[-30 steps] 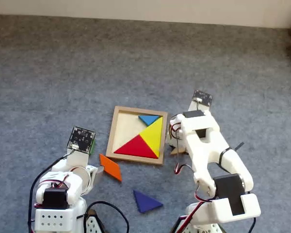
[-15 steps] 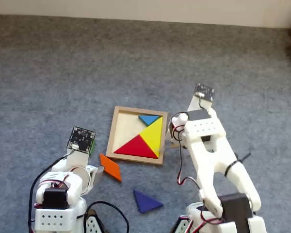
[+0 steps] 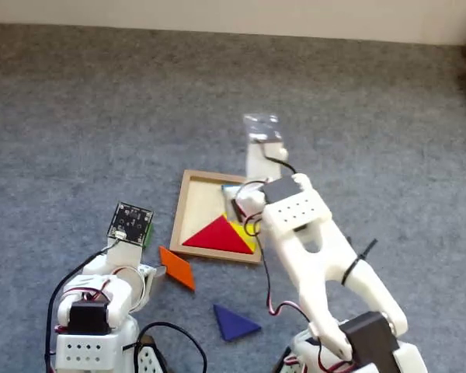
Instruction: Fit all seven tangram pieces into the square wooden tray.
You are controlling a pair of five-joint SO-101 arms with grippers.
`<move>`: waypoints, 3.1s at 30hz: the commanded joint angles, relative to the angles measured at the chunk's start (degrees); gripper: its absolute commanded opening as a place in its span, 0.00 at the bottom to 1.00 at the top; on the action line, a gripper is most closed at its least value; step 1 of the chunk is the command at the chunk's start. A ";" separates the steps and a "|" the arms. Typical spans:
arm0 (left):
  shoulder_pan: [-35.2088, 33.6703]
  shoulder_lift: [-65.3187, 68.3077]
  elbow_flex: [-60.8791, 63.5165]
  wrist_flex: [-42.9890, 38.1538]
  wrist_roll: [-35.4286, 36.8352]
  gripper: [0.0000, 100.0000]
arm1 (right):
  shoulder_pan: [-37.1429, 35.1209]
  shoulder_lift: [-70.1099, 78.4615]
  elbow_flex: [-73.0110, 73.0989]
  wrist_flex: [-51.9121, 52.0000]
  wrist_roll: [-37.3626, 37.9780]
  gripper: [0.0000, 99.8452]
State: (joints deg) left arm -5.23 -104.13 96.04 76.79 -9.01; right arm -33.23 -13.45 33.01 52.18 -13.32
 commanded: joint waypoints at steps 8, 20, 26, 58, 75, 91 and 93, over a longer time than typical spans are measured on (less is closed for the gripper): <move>-0.40 -0.04 1.10 0.18 0.35 0.26 | -7.69 17.98 -14.90 -4.00 0.79 0.03; -0.40 -0.04 1.10 0.18 0.35 0.26 | -9.71 25.54 -20.79 -1.19 -5.27 0.11; -0.40 -0.04 1.10 0.18 0.35 0.26 | -9.80 25.45 -23.60 3.56 -7.21 0.17; -0.40 -0.04 1.10 0.18 0.35 0.26 | -6.90 27.56 -21.76 2.51 -6.86 0.00; -0.40 -0.04 1.10 0.18 0.35 0.26 | -10.59 27.47 -15.52 3.30 -2.20 0.00; -0.40 -0.04 1.10 0.18 0.35 0.26 | -3.47 15.78 -17.98 9.98 -2.37 0.00; -0.40 -0.04 1.10 0.18 0.35 0.26 | -1.63 15.16 -17.89 8.04 -2.37 0.00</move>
State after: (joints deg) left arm -5.23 -104.13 96.04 76.79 -9.01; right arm -37.89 6.15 16.22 61.85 -16.04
